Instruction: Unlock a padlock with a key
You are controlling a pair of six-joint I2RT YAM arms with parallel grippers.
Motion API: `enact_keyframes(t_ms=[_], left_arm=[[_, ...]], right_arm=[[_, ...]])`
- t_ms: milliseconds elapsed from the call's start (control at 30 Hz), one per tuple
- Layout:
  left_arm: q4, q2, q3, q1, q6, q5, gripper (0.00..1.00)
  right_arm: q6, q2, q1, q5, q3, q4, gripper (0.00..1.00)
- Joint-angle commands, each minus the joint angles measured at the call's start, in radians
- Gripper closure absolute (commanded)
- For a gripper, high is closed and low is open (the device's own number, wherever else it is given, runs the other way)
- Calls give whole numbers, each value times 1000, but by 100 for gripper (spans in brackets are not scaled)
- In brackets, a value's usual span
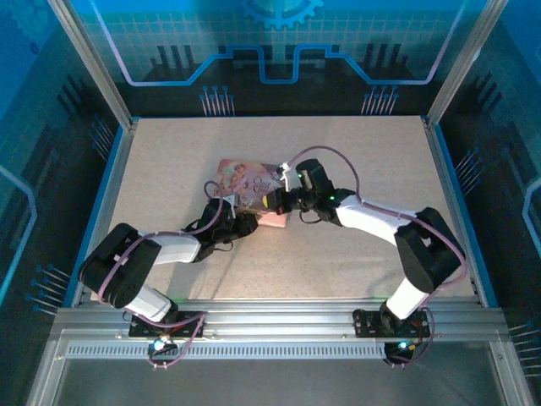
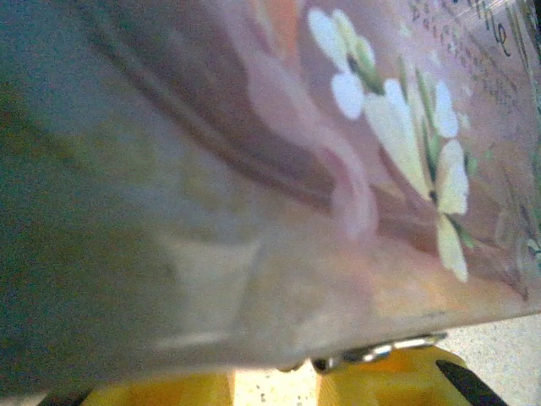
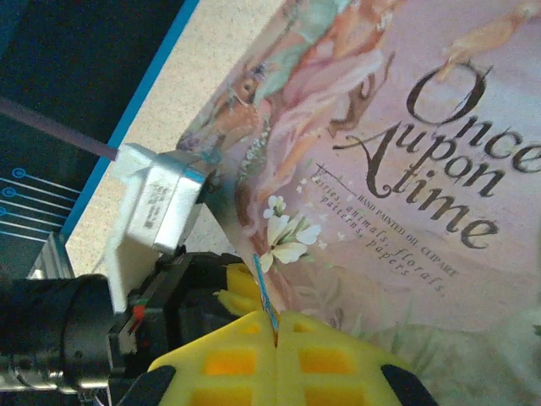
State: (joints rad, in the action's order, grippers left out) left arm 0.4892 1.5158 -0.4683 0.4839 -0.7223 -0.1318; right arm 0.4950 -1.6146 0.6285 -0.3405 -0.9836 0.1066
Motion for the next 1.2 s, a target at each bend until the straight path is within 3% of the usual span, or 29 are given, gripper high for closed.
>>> enact_keyframes(t_ms=[0,467,1167], left_arm=[[-22,-57,-8,8,-46,-56,76],[-206,-156,-64,8,-182,-139,81],[-131,-179,-64,11,-345,-199,82]], right_arm=[[-101,71,32,55,75,-13,97],[-337,127,135,178,278,90,97],[-413,82,190,248,289,212,97]])
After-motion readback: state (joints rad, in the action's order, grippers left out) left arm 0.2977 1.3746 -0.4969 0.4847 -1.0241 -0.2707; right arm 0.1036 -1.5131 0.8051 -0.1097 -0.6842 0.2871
